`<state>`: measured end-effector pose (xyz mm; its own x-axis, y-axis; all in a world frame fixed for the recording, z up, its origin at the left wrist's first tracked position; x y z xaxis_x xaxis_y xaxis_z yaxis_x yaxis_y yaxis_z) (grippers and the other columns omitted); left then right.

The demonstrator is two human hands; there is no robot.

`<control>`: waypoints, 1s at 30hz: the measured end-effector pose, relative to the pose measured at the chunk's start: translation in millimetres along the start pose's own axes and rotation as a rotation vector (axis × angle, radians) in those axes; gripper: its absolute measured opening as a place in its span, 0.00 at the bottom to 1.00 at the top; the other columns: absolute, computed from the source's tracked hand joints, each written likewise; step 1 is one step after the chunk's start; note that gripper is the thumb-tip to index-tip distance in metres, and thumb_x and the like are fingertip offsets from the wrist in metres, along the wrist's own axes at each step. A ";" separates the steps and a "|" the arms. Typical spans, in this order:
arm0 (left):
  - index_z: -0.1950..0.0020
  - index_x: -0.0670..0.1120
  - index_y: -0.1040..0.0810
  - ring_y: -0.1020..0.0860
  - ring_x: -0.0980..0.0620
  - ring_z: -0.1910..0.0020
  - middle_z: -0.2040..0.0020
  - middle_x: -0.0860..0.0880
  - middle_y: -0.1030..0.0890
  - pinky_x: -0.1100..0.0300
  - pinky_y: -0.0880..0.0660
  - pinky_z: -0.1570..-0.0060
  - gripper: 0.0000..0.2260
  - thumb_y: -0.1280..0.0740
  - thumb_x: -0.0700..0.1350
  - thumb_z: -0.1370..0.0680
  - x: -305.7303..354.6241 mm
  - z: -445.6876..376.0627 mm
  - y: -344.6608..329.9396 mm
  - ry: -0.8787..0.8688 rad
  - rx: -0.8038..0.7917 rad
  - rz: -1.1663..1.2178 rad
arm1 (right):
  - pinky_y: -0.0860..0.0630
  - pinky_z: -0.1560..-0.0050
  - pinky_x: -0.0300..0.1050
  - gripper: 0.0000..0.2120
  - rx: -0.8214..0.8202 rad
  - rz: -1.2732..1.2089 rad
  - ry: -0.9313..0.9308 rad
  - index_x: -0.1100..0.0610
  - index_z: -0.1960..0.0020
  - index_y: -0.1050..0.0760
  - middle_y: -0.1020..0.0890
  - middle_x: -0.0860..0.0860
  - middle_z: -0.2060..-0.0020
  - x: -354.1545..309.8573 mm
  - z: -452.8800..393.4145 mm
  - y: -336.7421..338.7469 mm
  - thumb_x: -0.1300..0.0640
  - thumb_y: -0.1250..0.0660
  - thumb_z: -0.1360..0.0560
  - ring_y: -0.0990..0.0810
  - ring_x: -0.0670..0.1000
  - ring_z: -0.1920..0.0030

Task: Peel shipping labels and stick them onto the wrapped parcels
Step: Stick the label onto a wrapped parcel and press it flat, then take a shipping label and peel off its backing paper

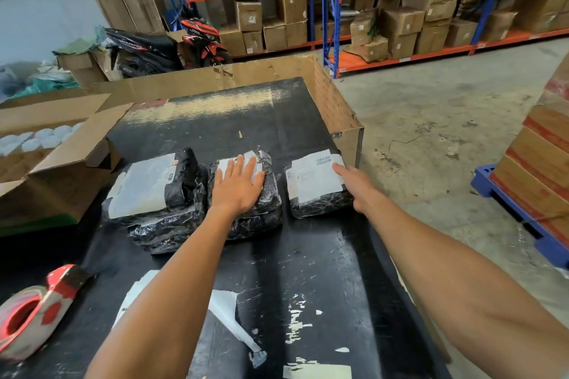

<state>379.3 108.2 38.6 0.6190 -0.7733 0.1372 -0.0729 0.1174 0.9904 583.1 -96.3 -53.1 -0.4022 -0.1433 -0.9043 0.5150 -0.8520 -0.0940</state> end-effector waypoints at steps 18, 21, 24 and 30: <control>0.35 0.44 0.22 0.27 0.43 0.31 0.33 0.44 0.22 0.44 0.34 0.30 0.19 0.49 0.49 0.15 18.4 25.9 30.4 -0.017 0.369 0.033 | 0.38 0.25 0.61 0.25 0.182 1.030 0.476 0.56 0.18 0.46 0.41 0.58 0.19 -3.2 70.5 -0.8 0.50 0.51 0.13 0.39 0.62 0.22; 0.35 0.40 0.22 0.25 0.40 0.34 0.35 0.40 0.21 0.44 0.30 0.33 0.16 0.44 0.45 0.16 21.8 43.3 30.4 -0.053 0.395 0.080 | 0.38 0.25 0.60 0.22 0.294 1.072 0.547 0.57 0.23 0.35 0.37 0.58 0.22 -10.3 86.8 -4.9 0.57 0.43 0.16 0.39 0.62 0.23; 0.33 0.38 0.22 0.25 0.39 0.34 0.34 0.39 0.21 0.46 0.29 0.33 0.15 0.39 0.42 0.17 14.9 75.7 26.9 -0.092 0.420 0.159 | 0.34 0.32 0.56 0.16 0.323 1.072 0.750 0.54 0.34 0.22 0.28 0.54 0.30 -19.1 118.4 -30.9 0.60 0.36 0.21 0.31 0.58 0.29; 0.40 0.42 0.17 0.22 0.47 0.37 0.37 0.46 0.19 0.55 0.27 0.37 0.13 0.36 0.37 0.21 -25.7 142.5 15.0 -0.127 0.321 0.283 | 0.25 0.47 0.47 0.09 -0.226 0.941 0.867 0.49 0.46 0.19 0.23 0.46 0.51 22.4 175.4 -136.5 0.56 0.38 0.19 0.23 0.48 0.49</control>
<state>250.9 41.0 52.2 0.4403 -0.8111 0.3850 -0.4775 0.1516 0.8655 370.9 -71.5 12.5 0.7551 -0.1936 -0.6264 0.4801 -0.4873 0.7294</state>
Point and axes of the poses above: each hand's wrist, its own z-axis away from the middle knuckle, its own y-axis out of the back of the hand, x = y × z, the point moved 9 cm from there along -z, towards the middle knuckle
